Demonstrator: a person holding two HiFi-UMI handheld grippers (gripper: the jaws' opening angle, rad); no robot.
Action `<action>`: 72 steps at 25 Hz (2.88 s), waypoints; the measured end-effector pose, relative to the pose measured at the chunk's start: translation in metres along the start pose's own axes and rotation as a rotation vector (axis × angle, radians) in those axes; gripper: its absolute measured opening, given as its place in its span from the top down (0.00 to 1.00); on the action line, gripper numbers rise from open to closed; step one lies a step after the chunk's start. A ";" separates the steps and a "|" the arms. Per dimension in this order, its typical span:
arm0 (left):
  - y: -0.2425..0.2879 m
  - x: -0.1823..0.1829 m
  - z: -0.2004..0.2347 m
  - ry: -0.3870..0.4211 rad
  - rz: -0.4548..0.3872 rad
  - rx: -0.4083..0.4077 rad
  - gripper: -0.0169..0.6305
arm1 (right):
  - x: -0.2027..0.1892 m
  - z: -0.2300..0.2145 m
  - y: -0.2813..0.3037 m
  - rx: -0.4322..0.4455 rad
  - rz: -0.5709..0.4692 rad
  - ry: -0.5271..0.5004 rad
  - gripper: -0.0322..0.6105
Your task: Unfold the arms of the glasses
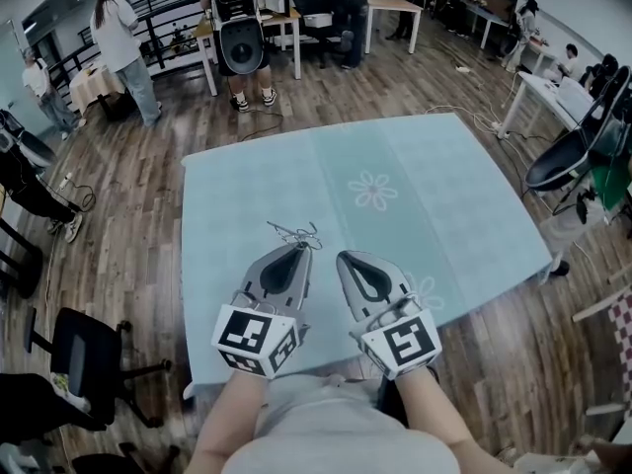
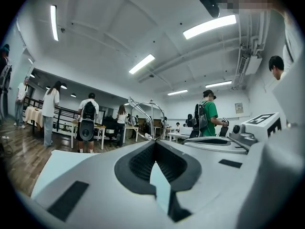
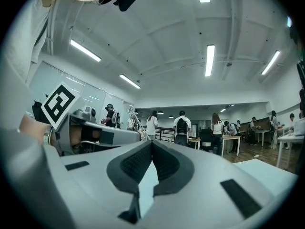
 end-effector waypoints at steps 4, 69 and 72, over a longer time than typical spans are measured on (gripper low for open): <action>0.006 -0.001 0.007 -0.022 0.081 -0.005 0.96 | 0.001 0.000 0.000 0.005 0.007 0.005 0.94; 0.031 -0.035 0.021 -0.647 0.913 -0.569 0.96 | -0.062 0.012 -0.011 0.383 0.383 -0.160 0.76; 0.031 -0.035 0.021 -0.631 0.917 -0.566 0.96 | -0.070 0.016 -0.011 0.391 0.397 -0.165 0.76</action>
Point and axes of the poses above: the fingertips, and each gripper's own axes: y forward along the fingers, z to its left, x out of its top, the point moved 7 cm from there along -y, backward along the fingers, and after that the axes turned 6 degrees about x, right-handed, at the moved point
